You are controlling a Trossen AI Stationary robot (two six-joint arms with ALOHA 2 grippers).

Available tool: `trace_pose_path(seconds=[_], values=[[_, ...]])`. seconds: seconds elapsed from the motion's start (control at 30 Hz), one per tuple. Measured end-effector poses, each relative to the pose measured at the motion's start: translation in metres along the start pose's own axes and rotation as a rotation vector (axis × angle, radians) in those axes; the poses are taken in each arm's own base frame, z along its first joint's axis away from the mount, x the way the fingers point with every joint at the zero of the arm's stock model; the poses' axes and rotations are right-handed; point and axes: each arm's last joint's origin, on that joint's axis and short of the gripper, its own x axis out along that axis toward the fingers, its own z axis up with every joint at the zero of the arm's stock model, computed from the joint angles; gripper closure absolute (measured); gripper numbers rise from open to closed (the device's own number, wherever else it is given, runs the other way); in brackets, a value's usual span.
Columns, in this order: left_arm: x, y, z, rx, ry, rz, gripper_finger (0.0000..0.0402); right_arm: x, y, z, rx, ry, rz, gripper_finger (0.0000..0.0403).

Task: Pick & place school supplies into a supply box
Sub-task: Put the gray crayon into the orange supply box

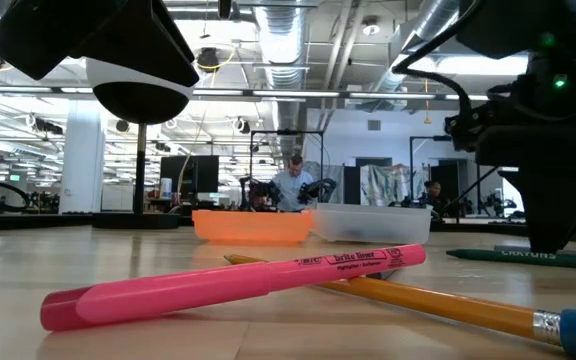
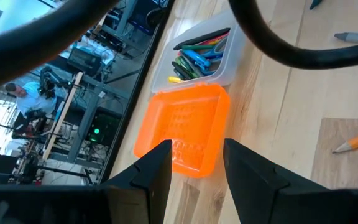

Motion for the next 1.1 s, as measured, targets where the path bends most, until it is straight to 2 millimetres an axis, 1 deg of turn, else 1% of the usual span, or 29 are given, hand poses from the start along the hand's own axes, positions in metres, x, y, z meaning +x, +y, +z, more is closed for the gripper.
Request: trace_pose_path(seconds=[0.2, 0.57, 0.8, 0.9, 1.0, 1.1], values=[[0.0, 0.0, 0.0, 0.0, 0.0, 0.0, 0.0262, 0.0009, -0.003, 0.0057, -0.043, 0.079, 0.008, 0.0309], [0.0, -0.0003, -0.0007, 0.0, 0.022, -0.011, 0.0262, 0.0015, -0.0043, 0.0071, -0.082, 0.098, 0.007, 0.0393], [0.0, -0.0003, -0.0007, 0.0, 0.024, -0.011, 0.0262, 0.0019, -0.0055, 0.0072, -0.073, 0.077, -0.014, 0.039], [0.0, -0.0003, -0.0007, 0.0, 0.024, -0.011, 0.0262, 0.0022, -0.0058, 0.0075, -0.045, 0.049, -0.025, 0.0398], [0.0, -0.0004, -0.0009, 0.0, 0.03, -0.014, 0.0262, 0.0022, -0.0065, 0.0073, -0.001, 0.056, -0.032, 0.0397], [-0.0002, -0.0006, -0.0015, 0.001, 0.048, -0.023, 0.0262, 0.0018, -0.0106, 0.0034, 0.059, 0.054, -0.087, 0.04]])
